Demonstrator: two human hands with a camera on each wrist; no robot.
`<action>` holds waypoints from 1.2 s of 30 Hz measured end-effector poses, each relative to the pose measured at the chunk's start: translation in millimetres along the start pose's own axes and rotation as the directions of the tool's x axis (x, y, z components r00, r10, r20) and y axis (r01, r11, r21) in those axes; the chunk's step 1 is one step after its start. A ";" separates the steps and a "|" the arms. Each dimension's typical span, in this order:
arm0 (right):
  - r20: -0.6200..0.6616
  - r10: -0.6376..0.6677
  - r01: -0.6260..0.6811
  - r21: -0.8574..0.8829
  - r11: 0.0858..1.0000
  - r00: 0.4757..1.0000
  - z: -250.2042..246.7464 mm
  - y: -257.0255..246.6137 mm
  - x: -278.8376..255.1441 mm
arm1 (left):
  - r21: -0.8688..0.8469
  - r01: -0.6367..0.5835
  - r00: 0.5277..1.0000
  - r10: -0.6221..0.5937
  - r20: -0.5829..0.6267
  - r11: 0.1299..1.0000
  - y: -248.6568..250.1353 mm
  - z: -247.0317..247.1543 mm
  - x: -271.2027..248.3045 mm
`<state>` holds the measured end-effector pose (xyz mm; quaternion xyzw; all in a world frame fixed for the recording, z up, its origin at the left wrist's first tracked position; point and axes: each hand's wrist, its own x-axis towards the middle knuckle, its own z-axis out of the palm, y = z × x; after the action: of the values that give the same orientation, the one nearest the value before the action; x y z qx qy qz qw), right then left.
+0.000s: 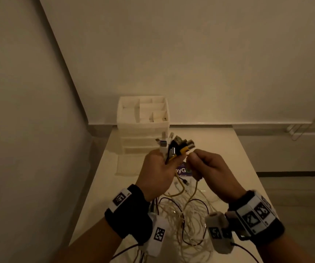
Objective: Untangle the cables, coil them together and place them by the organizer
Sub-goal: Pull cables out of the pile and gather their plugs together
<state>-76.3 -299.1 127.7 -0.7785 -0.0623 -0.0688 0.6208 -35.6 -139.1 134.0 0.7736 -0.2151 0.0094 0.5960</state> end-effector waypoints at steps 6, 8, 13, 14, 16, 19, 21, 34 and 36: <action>-0.004 0.055 -0.055 0.105 0.993 0.998 7.4 39.6 -17.4 | -0.248 -0.059 0.968 -0.005 -0.251 0.967 20.0 -27.8 22.1; -0.009 0.069 -0.068 0.076 0.995 0.998 10.1 57.5 -25.6 | -0.302 -0.097 0.951 -0.002 -0.311 0.948 26.4 -43.1 26.0; 0.012 0.117 -0.118 0.040 0.992 0.993 19.5 87.8 -38.3 | -0.458 -0.141 0.926 -0.046 -0.374 0.878 37.6 -68.3 26.7; 0.007 0.130 -0.130 0.034 0.991 0.991 22.9 91.1 -39.5 | -0.465 -0.151 0.918 -0.051 -0.393 0.872 37.4 -70.4 27.2; -0.050 0.164 -0.162 0.037 0.986 0.985 27.9 97.0 -40.2 | -0.418 -0.138 0.900 -0.063 -0.432 0.898 30.8 -73.0 28.4; -0.141 0.157 -0.153 0.038 0.987 0.977 28.7 90.9 -35.7 | -0.191 -0.044 0.876 -0.054 -0.479 0.981 16.3 -77.1 29.5; -0.172 0.133 -0.134 0.009 0.991 0.976 23.8 81.3 -29.8 | 0.037 0.004 0.866 0.015 -0.499 0.999 7.8 -78.7 27.7; -0.483 0.042 -0.004 0.078 0.997 0.874 -18.3 -22.4 5.3 | 0.403 0.108 0.878 0.103 -0.468 0.909 24.1 -64.5 14.0; -0.531 -0.027 0.034 0.003 0.999 0.847 -28.8 -30.3 8.8 | 0.391 0.008 0.825 0.215 -0.523 0.921 32.2 -70.7 11.1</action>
<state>-74.0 -320.3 164.7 -0.7242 0.0988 -0.2904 0.6176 -19.6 -83.6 187.1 0.8234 -0.0689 0.3080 0.4716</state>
